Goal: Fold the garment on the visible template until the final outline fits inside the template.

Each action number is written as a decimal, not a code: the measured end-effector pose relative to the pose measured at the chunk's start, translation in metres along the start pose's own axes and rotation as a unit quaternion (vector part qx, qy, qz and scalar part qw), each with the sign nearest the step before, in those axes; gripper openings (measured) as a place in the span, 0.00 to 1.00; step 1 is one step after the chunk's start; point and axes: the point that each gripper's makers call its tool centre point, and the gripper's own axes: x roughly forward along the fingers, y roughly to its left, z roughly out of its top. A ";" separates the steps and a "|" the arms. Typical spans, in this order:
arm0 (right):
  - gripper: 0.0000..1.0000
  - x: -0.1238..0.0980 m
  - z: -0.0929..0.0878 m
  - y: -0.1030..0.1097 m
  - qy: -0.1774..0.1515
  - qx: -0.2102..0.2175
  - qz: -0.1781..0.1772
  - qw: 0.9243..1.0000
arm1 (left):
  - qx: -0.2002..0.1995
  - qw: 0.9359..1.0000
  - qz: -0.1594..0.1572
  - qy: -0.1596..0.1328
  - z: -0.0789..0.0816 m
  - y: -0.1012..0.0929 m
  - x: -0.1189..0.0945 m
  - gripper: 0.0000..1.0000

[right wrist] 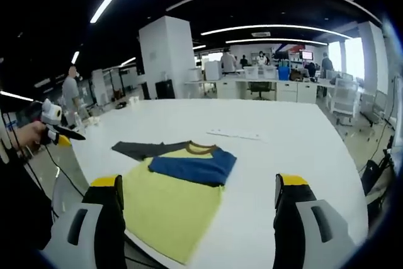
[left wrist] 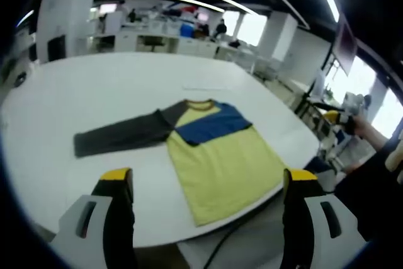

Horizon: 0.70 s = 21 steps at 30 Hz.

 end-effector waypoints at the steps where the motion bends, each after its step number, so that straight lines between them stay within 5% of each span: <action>1: 1.00 0.000 -0.001 0.000 0.002 0.003 -0.001 1.000 | -0.001 1.000 0.000 0.000 0.000 0.000 0.000 0.95; 21: 1.00 0.003 -0.010 0.009 0.015 0.017 -0.002 1.000 | -0.003 1.000 0.003 0.001 -0.002 0.003 0.000 0.95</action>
